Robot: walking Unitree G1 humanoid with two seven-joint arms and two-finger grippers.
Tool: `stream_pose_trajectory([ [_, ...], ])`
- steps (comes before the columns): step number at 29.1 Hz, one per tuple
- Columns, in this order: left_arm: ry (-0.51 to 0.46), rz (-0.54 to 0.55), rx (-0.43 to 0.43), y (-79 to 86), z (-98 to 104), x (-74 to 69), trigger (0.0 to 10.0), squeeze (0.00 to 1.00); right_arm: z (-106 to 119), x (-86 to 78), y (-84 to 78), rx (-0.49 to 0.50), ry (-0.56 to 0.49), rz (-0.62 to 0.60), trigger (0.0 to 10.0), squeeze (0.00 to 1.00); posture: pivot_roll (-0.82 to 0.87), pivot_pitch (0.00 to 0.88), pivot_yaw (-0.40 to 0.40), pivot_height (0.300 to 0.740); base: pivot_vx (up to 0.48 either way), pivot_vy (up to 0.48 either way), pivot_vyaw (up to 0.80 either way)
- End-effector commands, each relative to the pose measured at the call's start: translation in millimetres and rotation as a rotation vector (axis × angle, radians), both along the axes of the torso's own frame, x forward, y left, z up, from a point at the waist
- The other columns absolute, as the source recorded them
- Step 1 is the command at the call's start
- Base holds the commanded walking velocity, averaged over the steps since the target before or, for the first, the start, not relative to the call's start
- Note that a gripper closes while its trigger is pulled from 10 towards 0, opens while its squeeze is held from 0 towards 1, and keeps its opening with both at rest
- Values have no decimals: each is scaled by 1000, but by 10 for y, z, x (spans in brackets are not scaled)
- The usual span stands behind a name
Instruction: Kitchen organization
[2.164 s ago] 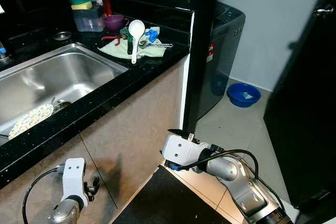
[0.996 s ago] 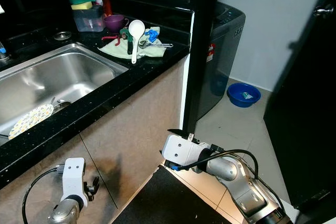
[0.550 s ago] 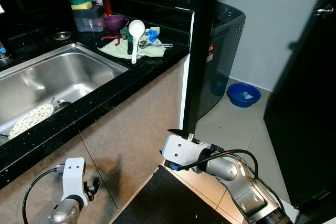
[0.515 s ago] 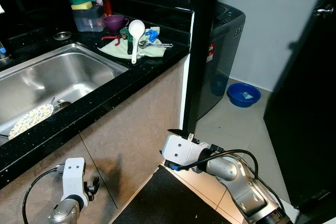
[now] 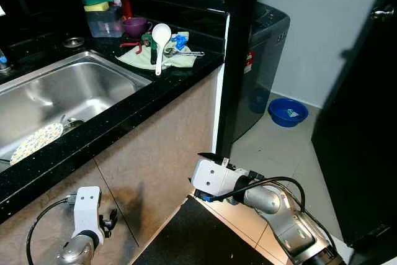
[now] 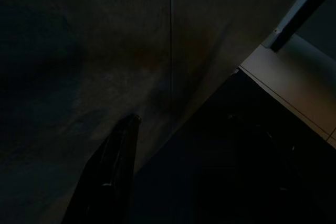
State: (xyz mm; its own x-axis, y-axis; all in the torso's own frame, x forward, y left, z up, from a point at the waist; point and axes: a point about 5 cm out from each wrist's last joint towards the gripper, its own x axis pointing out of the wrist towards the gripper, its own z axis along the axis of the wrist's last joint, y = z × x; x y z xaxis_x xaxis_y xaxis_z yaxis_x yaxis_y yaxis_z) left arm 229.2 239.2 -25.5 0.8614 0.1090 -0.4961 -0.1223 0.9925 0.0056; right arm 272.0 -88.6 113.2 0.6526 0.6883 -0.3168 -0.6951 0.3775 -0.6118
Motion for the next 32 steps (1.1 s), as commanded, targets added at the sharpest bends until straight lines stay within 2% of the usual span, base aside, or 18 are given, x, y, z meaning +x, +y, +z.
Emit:
stream_pose_trajectory([
  [1,15,2,4,23,-25,-25,10000,0,-19,18,1,5,13,-4,10000,0,-28,0,28,740,0,0,0],
  [32,18,12,1,34,-33,-19,10000,0,-15,34,-10,6,15,-5,10000,0,-28,0,26,740,0,0,0],
])
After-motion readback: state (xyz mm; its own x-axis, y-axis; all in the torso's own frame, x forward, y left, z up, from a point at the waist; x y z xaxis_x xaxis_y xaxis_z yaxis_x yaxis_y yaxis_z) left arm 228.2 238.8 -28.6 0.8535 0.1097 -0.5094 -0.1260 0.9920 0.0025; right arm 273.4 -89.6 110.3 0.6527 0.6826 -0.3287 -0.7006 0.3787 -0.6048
